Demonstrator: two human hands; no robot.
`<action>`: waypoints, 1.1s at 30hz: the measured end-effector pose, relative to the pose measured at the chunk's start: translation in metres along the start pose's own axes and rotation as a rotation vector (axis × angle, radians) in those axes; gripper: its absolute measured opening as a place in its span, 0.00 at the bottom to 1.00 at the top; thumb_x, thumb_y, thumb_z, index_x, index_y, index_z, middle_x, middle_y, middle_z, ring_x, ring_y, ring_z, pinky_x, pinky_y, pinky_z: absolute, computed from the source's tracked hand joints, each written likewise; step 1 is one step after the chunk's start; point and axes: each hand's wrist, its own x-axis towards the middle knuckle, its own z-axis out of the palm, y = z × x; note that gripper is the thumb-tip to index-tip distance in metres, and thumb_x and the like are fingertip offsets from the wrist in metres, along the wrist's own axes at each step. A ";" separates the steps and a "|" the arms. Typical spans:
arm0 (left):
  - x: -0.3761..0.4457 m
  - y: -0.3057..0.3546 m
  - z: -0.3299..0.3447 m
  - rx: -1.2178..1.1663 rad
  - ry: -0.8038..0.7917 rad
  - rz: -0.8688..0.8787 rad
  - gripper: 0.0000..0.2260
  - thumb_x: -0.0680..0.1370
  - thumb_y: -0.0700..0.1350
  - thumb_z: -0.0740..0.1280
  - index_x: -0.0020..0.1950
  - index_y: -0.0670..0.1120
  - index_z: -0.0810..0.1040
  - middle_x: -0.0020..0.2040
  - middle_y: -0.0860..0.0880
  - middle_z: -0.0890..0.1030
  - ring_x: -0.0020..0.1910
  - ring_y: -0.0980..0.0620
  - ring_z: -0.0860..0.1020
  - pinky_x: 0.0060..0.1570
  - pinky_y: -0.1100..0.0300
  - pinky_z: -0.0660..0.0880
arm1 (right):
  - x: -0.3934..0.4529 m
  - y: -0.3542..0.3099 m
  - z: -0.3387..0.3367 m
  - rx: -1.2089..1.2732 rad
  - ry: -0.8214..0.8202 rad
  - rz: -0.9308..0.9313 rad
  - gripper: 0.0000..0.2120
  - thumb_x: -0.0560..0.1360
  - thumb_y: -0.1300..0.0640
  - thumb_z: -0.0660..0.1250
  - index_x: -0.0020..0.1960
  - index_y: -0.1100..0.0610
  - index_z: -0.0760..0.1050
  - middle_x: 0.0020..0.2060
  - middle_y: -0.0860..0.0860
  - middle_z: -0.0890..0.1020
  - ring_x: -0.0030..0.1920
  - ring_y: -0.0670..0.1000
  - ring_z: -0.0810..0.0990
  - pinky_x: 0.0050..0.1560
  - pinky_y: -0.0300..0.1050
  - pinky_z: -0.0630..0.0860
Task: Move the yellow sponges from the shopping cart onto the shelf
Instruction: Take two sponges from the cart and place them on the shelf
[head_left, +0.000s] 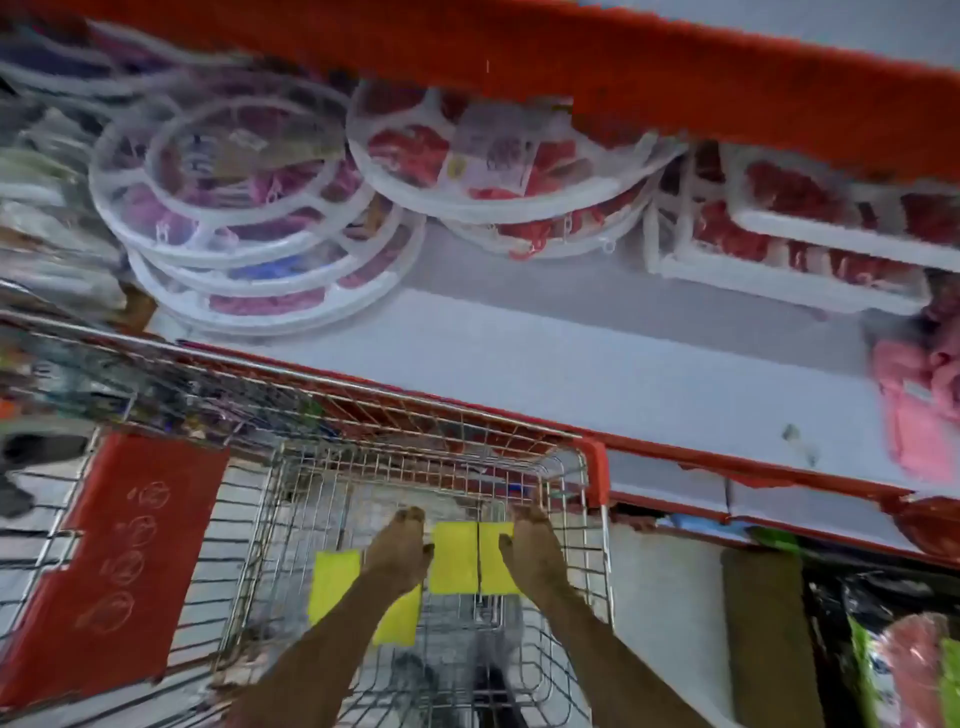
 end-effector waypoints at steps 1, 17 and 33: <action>0.009 -0.001 0.008 -0.006 -0.042 -0.022 0.21 0.81 0.48 0.60 0.72 0.41 0.64 0.70 0.42 0.71 0.64 0.43 0.75 0.61 0.52 0.73 | 0.008 0.003 0.009 -0.006 -0.021 0.041 0.23 0.79 0.58 0.59 0.72 0.61 0.62 0.67 0.59 0.71 0.65 0.57 0.72 0.63 0.46 0.72; 0.061 -0.002 0.071 -0.483 -0.065 -0.418 0.27 0.72 0.55 0.72 0.58 0.33 0.77 0.59 0.35 0.80 0.59 0.39 0.78 0.57 0.48 0.76 | 0.031 0.005 0.064 0.243 0.171 0.256 0.34 0.73 0.70 0.64 0.74 0.56 0.55 0.66 0.60 0.63 0.53 0.60 0.78 0.46 0.44 0.79; -0.042 -0.016 -0.032 -1.001 0.127 -0.093 0.13 0.74 0.37 0.72 0.38 0.45 0.68 0.41 0.41 0.71 0.47 0.44 0.74 0.66 0.40 0.71 | -0.053 -0.014 -0.030 0.664 0.230 0.092 0.21 0.68 0.63 0.75 0.60 0.63 0.77 0.43 0.51 0.84 0.38 0.40 0.82 0.38 0.29 0.76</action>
